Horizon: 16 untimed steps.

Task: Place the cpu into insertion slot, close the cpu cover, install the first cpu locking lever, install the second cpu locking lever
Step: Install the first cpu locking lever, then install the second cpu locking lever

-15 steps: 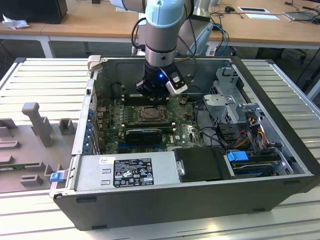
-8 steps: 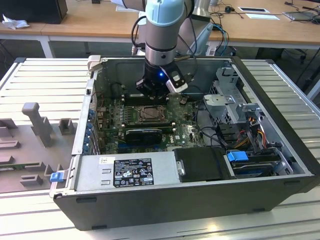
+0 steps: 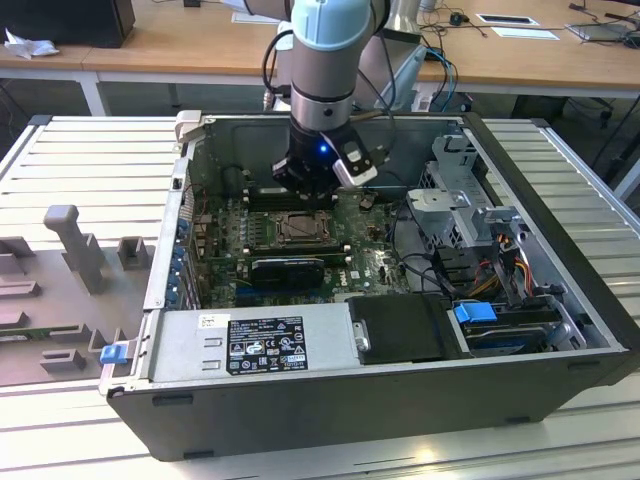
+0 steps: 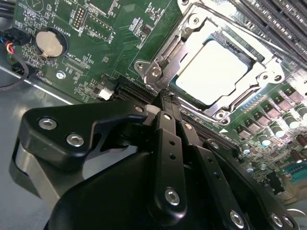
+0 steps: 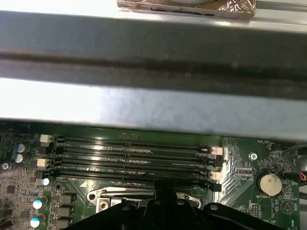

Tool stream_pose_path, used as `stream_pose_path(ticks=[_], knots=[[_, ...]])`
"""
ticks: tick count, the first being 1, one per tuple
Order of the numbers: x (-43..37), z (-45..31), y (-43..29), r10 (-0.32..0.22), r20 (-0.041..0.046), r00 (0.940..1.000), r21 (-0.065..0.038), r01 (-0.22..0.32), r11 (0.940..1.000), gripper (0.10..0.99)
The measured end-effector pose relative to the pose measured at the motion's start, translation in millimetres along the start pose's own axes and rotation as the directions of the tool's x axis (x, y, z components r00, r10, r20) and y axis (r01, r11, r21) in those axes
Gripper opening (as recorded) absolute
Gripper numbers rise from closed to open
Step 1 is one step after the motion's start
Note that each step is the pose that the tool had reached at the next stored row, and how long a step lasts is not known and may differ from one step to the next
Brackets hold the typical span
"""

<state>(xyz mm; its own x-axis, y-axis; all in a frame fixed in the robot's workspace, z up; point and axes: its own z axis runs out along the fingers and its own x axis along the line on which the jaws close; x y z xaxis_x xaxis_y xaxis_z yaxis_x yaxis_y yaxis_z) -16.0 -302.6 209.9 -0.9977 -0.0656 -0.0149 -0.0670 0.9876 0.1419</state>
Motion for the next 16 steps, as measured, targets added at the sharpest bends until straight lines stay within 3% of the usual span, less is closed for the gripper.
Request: stream_pose_path(ticks=[11,16], knots=[[0.6,-1.3,-9.0,0.0,0.0,1.0,0.0,0.0,1.0,0.106],[0.6,-6.0,-9.7,0.0,0.0,1.0,0.0,0.0,1.0,0.106]])
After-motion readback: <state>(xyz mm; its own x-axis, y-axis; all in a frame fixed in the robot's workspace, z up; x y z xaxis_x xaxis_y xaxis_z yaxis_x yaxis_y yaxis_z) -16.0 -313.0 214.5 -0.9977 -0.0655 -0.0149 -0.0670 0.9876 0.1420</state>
